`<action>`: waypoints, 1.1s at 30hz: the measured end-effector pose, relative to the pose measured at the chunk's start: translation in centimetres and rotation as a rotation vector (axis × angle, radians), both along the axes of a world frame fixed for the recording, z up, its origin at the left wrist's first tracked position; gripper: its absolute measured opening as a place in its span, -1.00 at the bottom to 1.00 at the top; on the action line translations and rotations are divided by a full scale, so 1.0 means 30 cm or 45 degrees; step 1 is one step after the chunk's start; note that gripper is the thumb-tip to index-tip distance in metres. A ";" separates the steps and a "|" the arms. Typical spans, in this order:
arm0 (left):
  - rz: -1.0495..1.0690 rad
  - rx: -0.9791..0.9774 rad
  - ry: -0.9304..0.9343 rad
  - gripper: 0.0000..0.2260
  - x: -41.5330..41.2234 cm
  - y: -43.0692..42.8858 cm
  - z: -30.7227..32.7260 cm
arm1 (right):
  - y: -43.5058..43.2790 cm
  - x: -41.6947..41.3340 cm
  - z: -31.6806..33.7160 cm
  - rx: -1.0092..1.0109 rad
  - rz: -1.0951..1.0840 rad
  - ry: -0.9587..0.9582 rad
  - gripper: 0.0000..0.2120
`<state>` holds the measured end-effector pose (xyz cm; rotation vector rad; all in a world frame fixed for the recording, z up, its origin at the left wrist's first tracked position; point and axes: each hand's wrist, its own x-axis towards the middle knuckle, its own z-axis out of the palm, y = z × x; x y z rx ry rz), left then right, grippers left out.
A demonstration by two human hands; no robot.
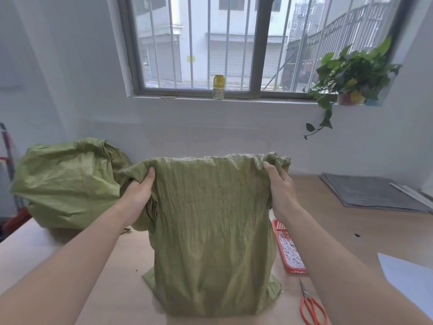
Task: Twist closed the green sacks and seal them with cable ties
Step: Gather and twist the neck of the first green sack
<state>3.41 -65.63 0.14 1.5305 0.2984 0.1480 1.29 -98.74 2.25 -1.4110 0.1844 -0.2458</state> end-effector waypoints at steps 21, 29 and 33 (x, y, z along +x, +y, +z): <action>-0.389 0.459 0.088 -0.58 -0.073 -0.033 -0.037 | 0.014 0.024 -0.056 -0.368 0.029 -0.003 -0.54; -0.329 0.346 0.101 -0.44 -0.066 -0.052 -0.052 | 0.023 0.050 -0.082 -0.310 -0.044 0.124 -0.73; -0.302 0.381 0.082 -0.76 -0.078 -0.084 -0.039 | 0.034 0.047 -0.069 -0.329 -0.026 0.122 -0.73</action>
